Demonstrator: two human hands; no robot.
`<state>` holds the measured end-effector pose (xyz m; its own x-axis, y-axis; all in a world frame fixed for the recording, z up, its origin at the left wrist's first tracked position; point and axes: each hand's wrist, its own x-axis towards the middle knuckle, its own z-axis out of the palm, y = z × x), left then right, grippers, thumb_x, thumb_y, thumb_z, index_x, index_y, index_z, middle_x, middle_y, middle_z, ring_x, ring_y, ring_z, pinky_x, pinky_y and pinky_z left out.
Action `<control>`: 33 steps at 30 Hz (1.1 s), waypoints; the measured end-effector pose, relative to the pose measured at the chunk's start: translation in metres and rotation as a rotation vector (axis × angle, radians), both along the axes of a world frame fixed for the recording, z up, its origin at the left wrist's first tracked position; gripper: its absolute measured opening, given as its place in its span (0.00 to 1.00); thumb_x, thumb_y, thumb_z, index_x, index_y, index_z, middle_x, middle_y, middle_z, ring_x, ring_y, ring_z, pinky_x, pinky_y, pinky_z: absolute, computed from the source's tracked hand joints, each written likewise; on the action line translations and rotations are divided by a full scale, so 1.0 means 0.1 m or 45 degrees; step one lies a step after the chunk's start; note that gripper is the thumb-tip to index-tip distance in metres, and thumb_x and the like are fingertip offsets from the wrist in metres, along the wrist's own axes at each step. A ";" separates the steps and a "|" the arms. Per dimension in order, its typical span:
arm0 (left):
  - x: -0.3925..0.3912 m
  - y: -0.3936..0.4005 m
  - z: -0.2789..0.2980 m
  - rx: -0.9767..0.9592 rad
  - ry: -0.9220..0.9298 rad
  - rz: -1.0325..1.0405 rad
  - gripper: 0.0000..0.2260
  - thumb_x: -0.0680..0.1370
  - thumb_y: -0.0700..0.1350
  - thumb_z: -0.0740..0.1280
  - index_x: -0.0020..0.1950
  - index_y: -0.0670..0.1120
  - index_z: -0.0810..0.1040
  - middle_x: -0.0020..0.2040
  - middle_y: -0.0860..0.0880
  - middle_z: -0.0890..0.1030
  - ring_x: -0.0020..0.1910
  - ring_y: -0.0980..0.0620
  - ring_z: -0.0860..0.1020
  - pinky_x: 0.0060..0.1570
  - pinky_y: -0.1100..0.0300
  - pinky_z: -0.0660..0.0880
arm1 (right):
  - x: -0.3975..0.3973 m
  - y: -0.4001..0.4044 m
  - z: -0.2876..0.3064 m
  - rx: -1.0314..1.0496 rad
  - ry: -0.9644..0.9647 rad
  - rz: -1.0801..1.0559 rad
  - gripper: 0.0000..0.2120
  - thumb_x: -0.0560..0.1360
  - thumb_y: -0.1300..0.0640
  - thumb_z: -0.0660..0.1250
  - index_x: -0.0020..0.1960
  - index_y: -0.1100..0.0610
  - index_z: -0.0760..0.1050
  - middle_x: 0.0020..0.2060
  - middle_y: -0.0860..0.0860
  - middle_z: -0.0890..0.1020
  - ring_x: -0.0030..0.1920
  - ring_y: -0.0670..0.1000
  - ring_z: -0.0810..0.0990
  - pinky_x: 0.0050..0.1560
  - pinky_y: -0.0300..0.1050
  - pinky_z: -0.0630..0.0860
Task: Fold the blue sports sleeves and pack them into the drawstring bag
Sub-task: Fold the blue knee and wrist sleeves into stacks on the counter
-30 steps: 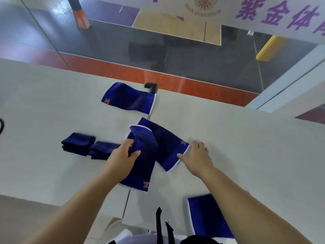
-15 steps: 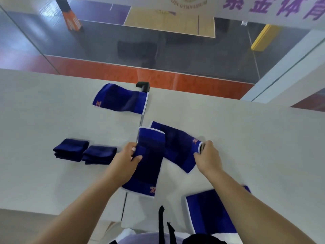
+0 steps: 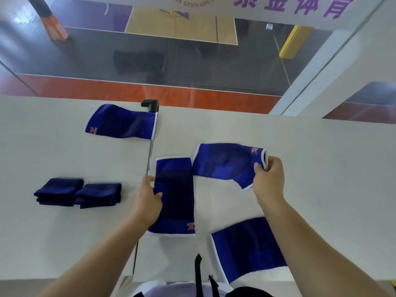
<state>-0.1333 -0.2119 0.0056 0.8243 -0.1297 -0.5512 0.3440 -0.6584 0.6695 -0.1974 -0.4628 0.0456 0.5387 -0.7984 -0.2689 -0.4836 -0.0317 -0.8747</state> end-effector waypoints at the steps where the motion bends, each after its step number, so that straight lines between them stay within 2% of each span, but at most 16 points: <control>1: 0.00 0.00 0.00 -0.006 0.008 0.027 0.18 0.80 0.36 0.59 0.68 0.47 0.61 0.41 0.51 0.75 0.40 0.51 0.76 0.40 0.51 0.76 | 0.01 0.02 0.01 0.101 -0.059 -0.059 0.04 0.76 0.64 0.60 0.46 0.57 0.69 0.39 0.50 0.74 0.38 0.51 0.73 0.39 0.44 0.72; 3: -0.01 -0.01 -0.01 -0.011 0.015 0.053 0.18 0.79 0.37 0.59 0.67 0.47 0.61 0.41 0.51 0.75 0.40 0.50 0.77 0.43 0.47 0.78 | 0.00 0.09 0.01 0.288 -0.082 -0.085 0.05 0.75 0.65 0.64 0.43 0.57 0.69 0.40 0.55 0.77 0.39 0.54 0.76 0.41 0.51 0.76; 6: -0.03 -0.01 -0.02 -0.041 0.013 0.078 0.18 0.79 0.36 0.60 0.67 0.47 0.61 0.41 0.51 0.75 0.40 0.51 0.77 0.43 0.48 0.78 | -0.13 0.19 -0.05 0.303 0.228 0.251 0.09 0.70 0.61 0.71 0.48 0.59 0.73 0.45 0.61 0.82 0.42 0.58 0.83 0.43 0.59 0.82; 9: -0.04 0.01 -0.02 -0.081 0.021 0.092 0.18 0.79 0.36 0.59 0.68 0.46 0.61 0.41 0.50 0.75 0.40 0.52 0.76 0.41 0.52 0.77 | -0.29 0.20 -0.10 0.505 0.660 0.653 0.22 0.69 0.51 0.75 0.58 0.53 0.70 0.51 0.55 0.81 0.47 0.54 0.83 0.43 0.54 0.83; 11: -0.05 0.02 -0.02 -0.088 0.021 0.094 0.19 0.80 0.36 0.59 0.69 0.46 0.61 0.41 0.51 0.75 0.40 0.52 0.76 0.41 0.52 0.77 | -0.34 0.14 -0.09 0.528 0.834 0.746 0.32 0.68 0.42 0.73 0.66 0.53 0.66 0.55 0.53 0.78 0.46 0.51 0.82 0.38 0.48 0.81; 12: -0.05 0.02 -0.02 -0.087 0.017 0.091 0.19 0.80 0.36 0.59 0.69 0.46 0.61 0.41 0.51 0.75 0.40 0.53 0.76 0.41 0.52 0.77 | -0.34 0.10 -0.12 0.428 0.875 0.762 0.32 0.67 0.38 0.72 0.64 0.54 0.68 0.52 0.52 0.77 0.44 0.49 0.81 0.38 0.46 0.79; 14: -0.05 0.03 -0.02 -0.079 0.006 0.079 0.19 0.80 0.36 0.59 0.69 0.46 0.61 0.41 0.51 0.76 0.40 0.53 0.76 0.41 0.51 0.77 | -0.31 0.02 -0.17 0.172 0.849 0.764 0.24 0.67 0.34 0.69 0.47 0.53 0.70 0.41 0.49 0.75 0.39 0.48 0.76 0.42 0.45 0.75; 15: -0.05 0.03 -0.02 -0.068 -0.005 0.070 0.19 0.80 0.36 0.60 0.69 0.46 0.61 0.41 0.52 0.75 0.40 0.53 0.76 0.42 0.51 0.77 | -0.29 -0.01 -0.20 0.087 0.817 0.750 0.22 0.67 0.34 0.68 0.45 0.51 0.69 0.40 0.48 0.75 0.40 0.49 0.77 0.46 0.46 0.75; 17: -0.05 0.03 -0.03 -0.047 -0.017 0.050 0.19 0.79 0.37 0.60 0.69 0.46 0.61 0.40 0.53 0.75 0.40 0.55 0.76 0.41 0.52 0.76 | -0.23 -0.04 -0.26 0.013 0.784 0.713 0.22 0.71 0.39 0.67 0.56 0.53 0.71 0.50 0.50 0.79 0.49 0.53 0.80 0.56 0.52 0.76; 19: -0.05 0.03 -0.03 -0.043 -0.015 0.041 0.19 0.79 0.37 0.61 0.69 0.45 0.61 0.40 0.53 0.75 0.39 0.55 0.76 0.39 0.54 0.75 | -0.16 -0.02 -0.27 -0.022 0.813 0.726 0.20 0.74 0.45 0.65 0.58 0.59 0.72 0.52 0.54 0.80 0.50 0.57 0.81 0.57 0.56 0.76; 22: -0.05 0.05 -0.04 -0.046 -0.019 0.031 0.20 0.79 0.36 0.61 0.69 0.45 0.61 0.41 0.54 0.74 0.39 0.56 0.76 0.34 0.58 0.74 | -0.09 0.03 -0.31 -0.039 0.811 0.744 0.14 0.75 0.48 0.66 0.44 0.60 0.72 0.40 0.57 0.79 0.39 0.57 0.79 0.49 0.55 0.78; 24: -0.05 0.05 -0.04 -0.050 -0.010 0.040 0.21 0.79 0.36 0.61 0.70 0.46 0.61 0.41 0.55 0.74 0.39 0.57 0.76 0.33 0.60 0.73 | -0.04 0.06 -0.33 -0.070 0.809 0.762 0.17 0.74 0.48 0.67 0.36 0.57 0.66 0.33 0.56 0.74 0.33 0.55 0.73 0.39 0.50 0.75; 26: -0.04 0.06 -0.05 -0.041 0.008 0.044 0.21 0.79 0.36 0.61 0.71 0.46 0.61 0.42 0.56 0.73 0.40 0.57 0.76 0.34 0.59 0.74 | 0.02 0.10 -0.36 -0.072 0.786 0.797 0.20 0.74 0.48 0.68 0.32 0.56 0.62 0.30 0.55 0.72 0.30 0.54 0.71 0.35 0.47 0.71; 28: -0.04 0.06 -0.06 -0.031 0.025 0.045 0.21 0.79 0.36 0.62 0.71 0.46 0.62 0.42 0.56 0.73 0.39 0.57 0.75 0.35 0.58 0.75 | 0.09 0.15 -0.34 0.025 0.736 0.802 0.15 0.75 0.50 0.67 0.35 0.55 0.65 0.32 0.52 0.75 0.29 0.53 0.72 0.30 0.44 0.70; 31: -0.02 0.07 -0.08 -0.046 0.048 0.061 0.21 0.79 0.36 0.62 0.71 0.45 0.63 0.42 0.56 0.74 0.39 0.57 0.76 0.34 0.59 0.75 | 0.14 0.15 -0.35 0.008 0.719 0.840 0.03 0.76 0.58 0.62 0.48 0.53 0.68 0.40 0.50 0.75 0.31 0.53 0.75 0.27 0.44 0.73; 33: 0.00 0.08 -0.09 -0.077 0.075 0.082 0.19 0.79 0.36 0.62 0.69 0.45 0.65 0.42 0.54 0.74 0.40 0.56 0.76 0.33 0.59 0.76 | 0.15 0.09 -0.32 -0.081 0.652 0.818 0.06 0.77 0.61 0.60 0.49 0.50 0.70 0.43 0.49 0.76 0.34 0.53 0.76 0.30 0.45 0.74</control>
<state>-0.1337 -0.2038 -0.0037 0.7982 -0.1122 -0.5919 0.4244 -0.5925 0.6847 -0.1825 -0.4540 0.0132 0.7187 -0.3981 -0.5701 -0.6927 -0.4802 -0.5380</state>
